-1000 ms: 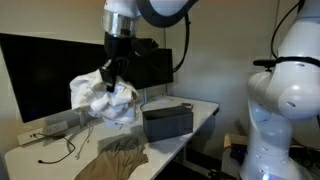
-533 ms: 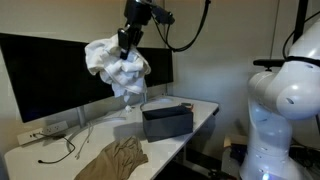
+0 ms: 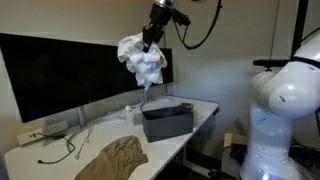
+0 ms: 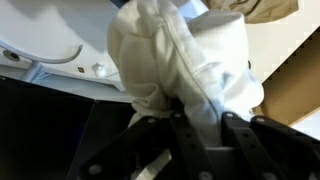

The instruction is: Pick up the clothes from the table and put them in the box

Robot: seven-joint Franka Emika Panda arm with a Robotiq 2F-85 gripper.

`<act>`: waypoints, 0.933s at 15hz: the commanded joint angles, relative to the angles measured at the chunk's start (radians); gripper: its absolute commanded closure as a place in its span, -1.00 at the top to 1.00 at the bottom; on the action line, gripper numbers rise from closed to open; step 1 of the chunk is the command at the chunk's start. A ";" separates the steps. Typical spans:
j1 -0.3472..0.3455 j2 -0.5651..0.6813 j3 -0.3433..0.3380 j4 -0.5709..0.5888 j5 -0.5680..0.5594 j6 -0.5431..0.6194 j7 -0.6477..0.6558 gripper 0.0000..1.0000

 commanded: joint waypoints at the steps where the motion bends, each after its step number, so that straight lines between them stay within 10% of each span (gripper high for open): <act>1: -0.047 -0.056 -0.031 -0.075 0.049 0.007 -0.047 -0.73; 14: -0.202 -0.064 -0.131 -0.282 0.076 0.067 -0.025 -0.73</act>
